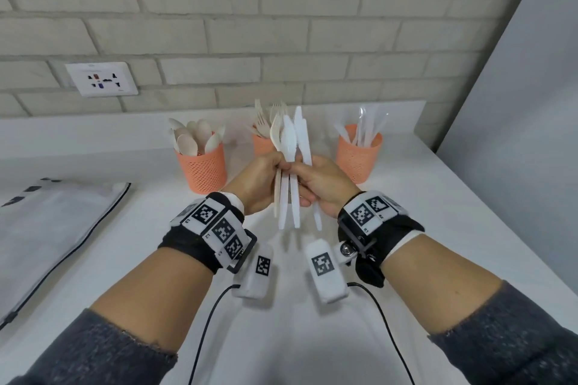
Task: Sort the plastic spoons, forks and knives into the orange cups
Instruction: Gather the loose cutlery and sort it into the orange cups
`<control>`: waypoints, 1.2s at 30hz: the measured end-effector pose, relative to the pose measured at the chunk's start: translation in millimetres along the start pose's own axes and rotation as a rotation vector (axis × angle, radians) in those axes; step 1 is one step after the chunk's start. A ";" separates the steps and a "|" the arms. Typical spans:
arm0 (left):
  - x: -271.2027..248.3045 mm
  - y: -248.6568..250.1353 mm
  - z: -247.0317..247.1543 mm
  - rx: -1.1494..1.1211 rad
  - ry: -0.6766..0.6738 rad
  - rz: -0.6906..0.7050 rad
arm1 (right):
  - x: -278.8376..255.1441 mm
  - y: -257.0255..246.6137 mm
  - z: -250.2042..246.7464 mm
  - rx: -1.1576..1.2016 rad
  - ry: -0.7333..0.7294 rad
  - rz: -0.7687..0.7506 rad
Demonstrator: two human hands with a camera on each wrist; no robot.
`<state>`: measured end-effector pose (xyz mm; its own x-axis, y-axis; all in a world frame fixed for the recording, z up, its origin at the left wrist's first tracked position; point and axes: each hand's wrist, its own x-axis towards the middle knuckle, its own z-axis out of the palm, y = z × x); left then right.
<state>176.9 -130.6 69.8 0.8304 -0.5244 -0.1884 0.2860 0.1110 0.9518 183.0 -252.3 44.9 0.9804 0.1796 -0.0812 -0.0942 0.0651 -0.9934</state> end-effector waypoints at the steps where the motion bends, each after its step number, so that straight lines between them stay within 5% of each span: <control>1: 4.3 -0.7 2.6 0.014 0.021 0.011 | 2.3 0.2 -3.4 -0.019 0.021 0.008; 6: 24.6 -10.2 6.3 -0.021 0.190 0.047 | 19.3 -13.3 -34.6 0.050 0.237 0.009; 11: 30.8 -13.9 -5.6 0.025 0.363 0.137 | 54.6 -54.6 -85.4 -0.061 0.596 -0.424; 14: 32.3 -18.6 -13.0 0.003 0.415 0.134 | 76.7 -56.9 -106.7 -0.246 0.671 -0.520; 26: 35.0 -14.8 -27.4 -0.069 0.294 0.126 | 108.0 -22.3 -114.7 -0.572 0.480 -0.352; 31: 36.2 -15.1 -28.1 -0.039 0.220 0.095 | 84.4 -49.3 -69.5 -0.794 0.454 -0.839; 36: 28.7 -7.5 -20.3 0.007 0.183 0.077 | 59.4 -42.5 -2.6 -0.388 -0.174 -0.218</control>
<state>208.3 -129.3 52.3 0.9229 -0.3523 -0.1556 0.2158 0.1386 0.9665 245.7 -247.0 82.1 0.9233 0.3666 0.1144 0.2148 -0.2459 -0.9452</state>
